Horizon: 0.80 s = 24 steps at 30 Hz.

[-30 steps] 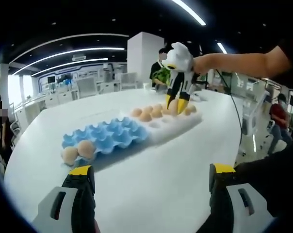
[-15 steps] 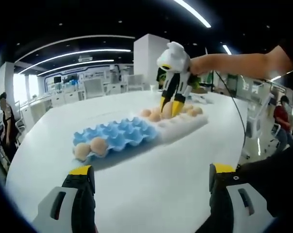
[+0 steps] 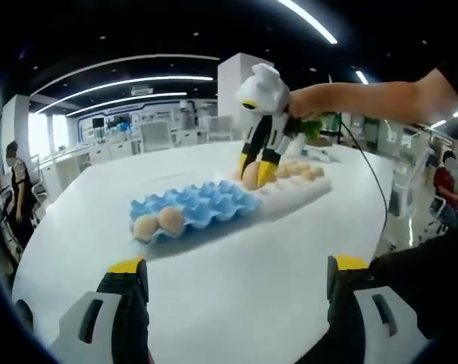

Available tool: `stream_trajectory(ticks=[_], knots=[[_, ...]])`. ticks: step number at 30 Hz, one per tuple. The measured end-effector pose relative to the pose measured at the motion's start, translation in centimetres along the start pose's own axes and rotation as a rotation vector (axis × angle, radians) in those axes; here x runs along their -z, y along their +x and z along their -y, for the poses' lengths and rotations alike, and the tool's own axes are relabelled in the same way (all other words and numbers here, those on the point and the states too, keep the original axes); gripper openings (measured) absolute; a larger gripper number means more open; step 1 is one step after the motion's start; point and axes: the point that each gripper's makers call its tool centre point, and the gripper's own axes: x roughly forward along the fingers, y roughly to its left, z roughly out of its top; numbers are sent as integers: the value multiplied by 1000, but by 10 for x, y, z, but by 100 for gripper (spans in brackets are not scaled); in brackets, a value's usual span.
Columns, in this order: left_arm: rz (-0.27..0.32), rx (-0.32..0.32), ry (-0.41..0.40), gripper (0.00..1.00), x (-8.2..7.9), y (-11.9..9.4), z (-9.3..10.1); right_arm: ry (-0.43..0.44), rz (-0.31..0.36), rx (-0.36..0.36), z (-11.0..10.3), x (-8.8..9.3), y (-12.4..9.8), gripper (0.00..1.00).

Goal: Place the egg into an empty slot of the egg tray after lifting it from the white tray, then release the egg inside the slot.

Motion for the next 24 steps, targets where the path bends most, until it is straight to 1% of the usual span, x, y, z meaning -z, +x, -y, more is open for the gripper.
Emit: stream_trajectory(ticks=[7,9,14,17,24], knots=[[-11,-18,2,100,2,-6,-6,-18,28,-1,-1,-21,9,28],[-5,-21,-3,100,1,-7,-8,-31,56,6,-4,-29,9,28],[-6,-35,-1,100,0,-11,-13,-40,83,4,-2,-47,14,28],[-2,-34,-4,100,1,-13,-13,-52,94,6,-2,-58,18,28],[-8,-26,-12,100,6,-13,-7,-78,99,7,1,-72,30,28]])
